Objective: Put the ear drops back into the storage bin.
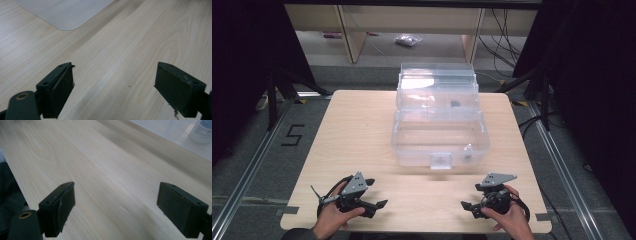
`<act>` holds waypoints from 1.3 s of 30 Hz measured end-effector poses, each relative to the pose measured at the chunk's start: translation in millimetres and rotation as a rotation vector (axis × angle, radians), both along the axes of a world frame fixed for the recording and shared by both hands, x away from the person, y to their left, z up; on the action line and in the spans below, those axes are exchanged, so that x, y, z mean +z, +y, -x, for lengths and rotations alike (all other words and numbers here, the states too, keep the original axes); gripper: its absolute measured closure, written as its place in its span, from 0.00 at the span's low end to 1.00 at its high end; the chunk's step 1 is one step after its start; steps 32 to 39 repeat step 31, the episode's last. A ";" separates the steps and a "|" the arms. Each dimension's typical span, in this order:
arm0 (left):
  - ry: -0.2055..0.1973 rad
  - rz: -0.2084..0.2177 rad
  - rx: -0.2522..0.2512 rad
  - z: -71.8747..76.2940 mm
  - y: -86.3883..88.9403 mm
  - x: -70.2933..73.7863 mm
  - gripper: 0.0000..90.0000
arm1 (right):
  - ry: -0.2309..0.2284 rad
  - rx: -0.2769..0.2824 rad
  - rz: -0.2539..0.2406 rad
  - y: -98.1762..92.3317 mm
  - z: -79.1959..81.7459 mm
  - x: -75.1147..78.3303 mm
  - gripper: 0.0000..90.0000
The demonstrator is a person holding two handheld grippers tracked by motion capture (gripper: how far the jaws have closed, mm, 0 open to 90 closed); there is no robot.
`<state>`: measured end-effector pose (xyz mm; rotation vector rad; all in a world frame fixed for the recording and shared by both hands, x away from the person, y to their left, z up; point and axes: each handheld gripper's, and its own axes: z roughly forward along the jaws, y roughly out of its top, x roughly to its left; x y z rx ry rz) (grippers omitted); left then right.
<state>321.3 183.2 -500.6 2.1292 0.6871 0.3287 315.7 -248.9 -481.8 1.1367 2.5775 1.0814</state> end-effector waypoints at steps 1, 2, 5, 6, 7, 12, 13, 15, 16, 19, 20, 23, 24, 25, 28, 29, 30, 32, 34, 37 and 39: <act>0.000 -0.001 -0.006 -0.5 0.3 0.1 0.16 | -0.021 0.006 0.010 -1.8 -0.5 -1.5 0.18; -0.001 0.002 -0.003 -0.3 0.0 -0.1 0.16 | -0.006 -0.003 0.004 -1.0 1.4 -2.1 0.18; 0.000 0.003 -0.004 -0.3 0.0 -0.2 0.17 | -0.015 0.009 0.022 -3.6 2.0 -4.8 0.18; 0.000 0.006 0.002 0.3 -0.4 -0.3 0.16 | -0.007 0.004 0.011 -3.1 3.5 -6.4 0.18; -0.006 0.009 0.004 0.0 -0.5 -0.7 0.16 | 0.010 -0.011 0.010 -2.3 5.6 -6.4 0.18; 0.002 0.020 0.011 0.8 -1.7 -0.7 0.16 | -0.008 0.013 0.023 -5.0 5.9 -7.9 0.18; 0.005 0.034 0.015 1.2 -2.6 -1.1 0.16 | -0.018 0.004 0.013 -4.0 5.9 -9.5 0.18; 0.002 0.034 0.013 0.9 -2.5 -1.3 0.16 | -0.011 -0.001 0.011 -3.5 5.8 -9.5 0.18; 0.002 0.034 0.014 0.9 -2.6 -1.4 0.16 | -0.013 -0.002 0.011 -3.4 5.9 -9.6 0.18; 0.004 0.033 0.015 1.1 -2.6 -1.1 0.16 | 0.002 0.004 0.020 -4.3 5.9 -8.3 0.18; 0.006 0.031 0.009 0.8 -2.3 -1.0 0.16 | 0.001 0.004 0.021 -4.2 5.7 -8.4 0.18; 0.002 0.028 0.014 1.0 -2.3 -0.8 0.16 | 0.001 0.006 0.018 -4.2 5.6 -8.2 0.18; 0.003 0.032 0.015 1.2 -2.5 -0.9 0.16 | -0.002 0.009 0.019 -4.6 5.2 -7.8 0.18; 0.003 0.031 0.015 1.2 -2.5 -0.9 0.17 | -0.016 0.015 0.019 -5.0 4.5 -8.2 0.18; 0.001 0.033 0.016 1.1 -2.7 -1.1 0.16 | -0.017 0.001 0.007 -5.2 4.9 -8.6 0.18; 0.003 0.029 0.013 1.2 -2.4 -0.7 0.16 | -0.002 -0.003 0.007 -5.3 5.3 -8.0 0.18; 0.003 0.030 0.014 1.2 -2.4 -0.7 0.16 | -0.012 0.002 0.015 -6.5 4.1 -8.0 0.18; 0.003 0.032 0.016 1.2 -2.5 -0.8 0.16 | -0.009 0.002 0.014 -6.7 4.1 -7.8 0.18; 0.003 0.032 0.016 1.2 -2.5 -0.8 0.16 | -0.009 0.002 0.014 -6.7 4.1 -7.8 0.18; 0.003 0.032 0.016 1.2 -2.5 -0.8 0.16 | -0.009 0.002 0.014 -6.7 4.1 -7.8 0.18; 0.003 0.032 0.016 1.2 -2.5 -0.8 0.16 | -0.009 0.002 0.014 -6.7 4.1 -7.8 0.18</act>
